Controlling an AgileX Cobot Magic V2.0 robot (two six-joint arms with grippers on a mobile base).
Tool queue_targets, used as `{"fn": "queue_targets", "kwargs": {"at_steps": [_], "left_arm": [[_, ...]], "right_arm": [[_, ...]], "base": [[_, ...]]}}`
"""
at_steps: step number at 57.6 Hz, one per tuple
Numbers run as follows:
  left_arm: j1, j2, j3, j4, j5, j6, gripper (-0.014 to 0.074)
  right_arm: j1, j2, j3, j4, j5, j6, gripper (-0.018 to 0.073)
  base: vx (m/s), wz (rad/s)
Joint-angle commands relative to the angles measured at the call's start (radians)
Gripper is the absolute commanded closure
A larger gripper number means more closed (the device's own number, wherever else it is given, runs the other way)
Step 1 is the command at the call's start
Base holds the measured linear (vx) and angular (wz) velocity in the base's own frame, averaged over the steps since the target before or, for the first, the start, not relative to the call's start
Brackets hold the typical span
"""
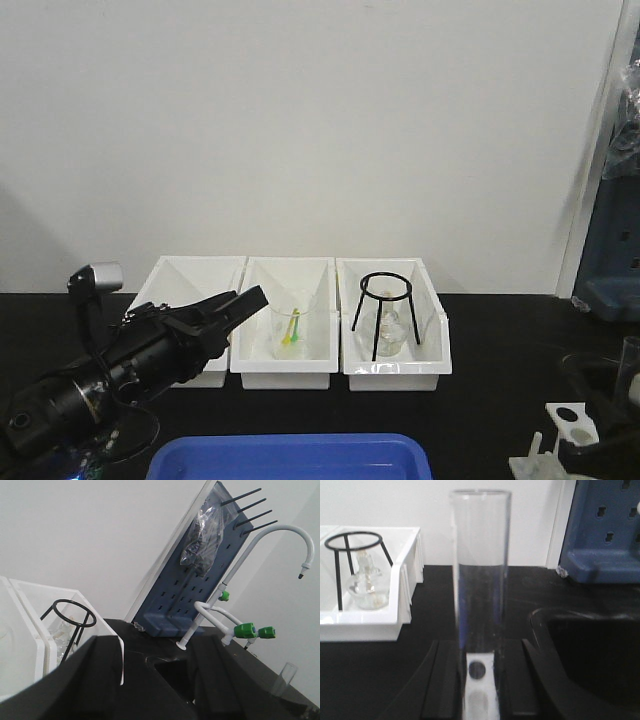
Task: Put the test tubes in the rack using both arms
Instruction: 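Lower the tube with the right gripper into a hole of the white rack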
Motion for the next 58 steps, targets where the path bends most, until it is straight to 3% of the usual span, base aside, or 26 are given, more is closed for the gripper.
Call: {"fn": "queue_targets", "kwargs": {"at_steps": [1, 17, 31, 36, 47, 58], "left_arm": [[0.000, -0.045, -0.026, -0.033, -0.066, 0.005, 0.0143], [0.000, -0.045, -0.026, -0.033, -0.066, 0.005, 0.0143], [0.000, -0.045, -0.026, -0.033, -0.066, 0.005, 0.0143], [0.000, -0.045, -0.026, -0.033, -0.067, 0.005, 0.0143], [0.000, -0.045, -0.026, -0.034, -0.067, 0.004, 0.0143], [0.000, -0.045, -0.026, -0.034, -0.067, 0.004, 0.0143]], "right_arm": [[-0.001, 0.006, 0.033, -0.008, -0.201, -0.009, 0.0566], [-0.001, 0.114, 0.114, -0.008, -0.380, -0.011, 0.0566], [-0.001, 0.250, 0.191, -0.008, -0.616, -0.115, 0.0559], [-0.001, 0.256, 0.195, -0.008, -0.616, -0.112, 0.0540], [-0.001, 0.256, 0.195, -0.008, -0.624, -0.027, 0.0391], [-0.001, 0.250, 0.195, -0.008, -0.624, 0.021, 0.0097]], "base": [[0.00, 0.00], [0.00, 0.00], [0.00, 0.00], [0.00, 0.00], [0.00, 0.00], [0.00, 0.00]]}}
